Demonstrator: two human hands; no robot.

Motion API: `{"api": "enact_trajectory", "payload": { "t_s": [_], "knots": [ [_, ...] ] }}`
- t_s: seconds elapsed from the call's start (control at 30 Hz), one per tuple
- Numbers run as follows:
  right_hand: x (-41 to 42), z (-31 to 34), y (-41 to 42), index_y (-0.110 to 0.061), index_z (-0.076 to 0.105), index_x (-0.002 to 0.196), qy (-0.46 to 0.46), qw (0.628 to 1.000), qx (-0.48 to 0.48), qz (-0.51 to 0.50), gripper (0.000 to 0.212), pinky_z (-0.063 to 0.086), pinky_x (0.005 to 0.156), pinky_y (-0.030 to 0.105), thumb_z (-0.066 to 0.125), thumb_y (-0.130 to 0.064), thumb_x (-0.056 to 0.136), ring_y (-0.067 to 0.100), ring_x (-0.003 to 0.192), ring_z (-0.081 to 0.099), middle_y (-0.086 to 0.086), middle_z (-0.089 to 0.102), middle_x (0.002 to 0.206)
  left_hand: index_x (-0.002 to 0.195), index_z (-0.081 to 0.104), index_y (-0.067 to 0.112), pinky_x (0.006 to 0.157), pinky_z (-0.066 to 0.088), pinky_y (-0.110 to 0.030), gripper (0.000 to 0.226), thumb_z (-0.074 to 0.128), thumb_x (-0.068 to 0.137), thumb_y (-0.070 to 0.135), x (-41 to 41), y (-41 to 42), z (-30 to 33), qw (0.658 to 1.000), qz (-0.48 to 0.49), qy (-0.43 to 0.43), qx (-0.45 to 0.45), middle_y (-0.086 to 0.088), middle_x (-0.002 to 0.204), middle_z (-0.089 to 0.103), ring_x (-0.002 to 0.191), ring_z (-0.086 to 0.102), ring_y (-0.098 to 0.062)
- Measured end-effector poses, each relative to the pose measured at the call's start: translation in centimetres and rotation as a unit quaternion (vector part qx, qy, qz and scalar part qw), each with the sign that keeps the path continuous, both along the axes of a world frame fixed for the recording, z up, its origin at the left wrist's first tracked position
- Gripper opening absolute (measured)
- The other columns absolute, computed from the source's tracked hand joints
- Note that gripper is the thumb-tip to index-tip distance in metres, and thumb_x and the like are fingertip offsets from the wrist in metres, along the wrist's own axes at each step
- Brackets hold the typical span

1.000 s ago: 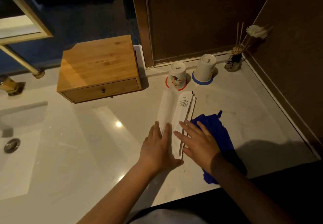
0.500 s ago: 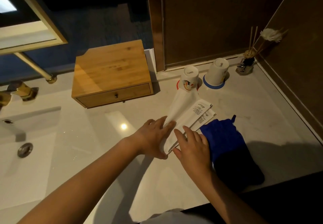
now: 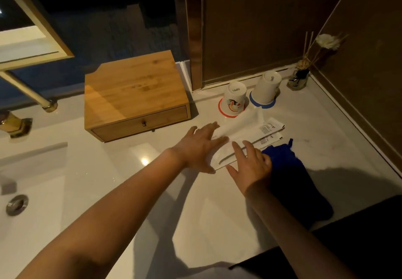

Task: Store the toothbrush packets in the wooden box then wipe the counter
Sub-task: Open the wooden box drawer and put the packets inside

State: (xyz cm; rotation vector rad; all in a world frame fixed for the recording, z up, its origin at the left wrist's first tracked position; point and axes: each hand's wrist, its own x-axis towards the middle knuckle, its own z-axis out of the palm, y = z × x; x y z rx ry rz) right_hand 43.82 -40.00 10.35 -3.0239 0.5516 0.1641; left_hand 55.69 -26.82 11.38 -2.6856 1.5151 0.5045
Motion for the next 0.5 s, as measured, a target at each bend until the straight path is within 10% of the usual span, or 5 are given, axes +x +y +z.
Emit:
{"api": "enact_trajectory", "payload": {
  "t_s": [0.13, 0.33, 0.5],
  "knots": [
    [-0.1, 0.5, -0.1, -0.030, 0.019, 0.143, 0.005, 0.998, -0.052, -0.034, 0.078, 0.033, 0.104, 0.043, 0.053, -0.059, 0.080, 0.024, 0.129, 0.040, 0.006, 0.027, 0.152, 0.145, 0.004, 0.040, 0.115, 0.013, -0.048, 0.090, 0.052, 0.073, 0.067, -0.2, 1.0, 1.1, 0.998, 0.017, -0.025, -0.052, -0.006, 0.160, 0.001, 0.147, 0.003, -0.027],
    [0.5, 2.4, 3.2, -0.021, 0.046, 0.131, -0.126, 0.991, -0.026, 0.029, 0.061, 0.040, 0.096, 0.048, 0.063, -0.046, 0.078, 0.030, 0.121, 0.050, 0.013, 0.049, 0.138, 0.129, 0.051, 0.013, 0.102, 0.039, -0.044, 0.047, 0.043, 0.090, 0.038, 3.1, 8.3, 5.1, 0.960, 0.004, -0.180, -0.215, -0.013, 0.131, 0.056, 0.120, 0.054, -0.027],
    [3.7, 3.1, 8.1, -0.021, 0.046, 0.130, -0.105, 0.983, 0.086, 0.125, 0.046, 0.041, 0.096, 0.038, 0.046, -0.044, 0.089, 0.023, 0.121, 0.047, 0.007, 0.051, 0.134, 0.145, 0.027, 0.025, 0.116, 0.013, -0.049, 0.054, 0.031, 0.095, 0.047, 9.3, 14.5, 5.9, 0.961, 0.197, -0.144, -0.132, -0.007, 0.156, 0.023, 0.143, 0.020, -0.026]
  ]
}}
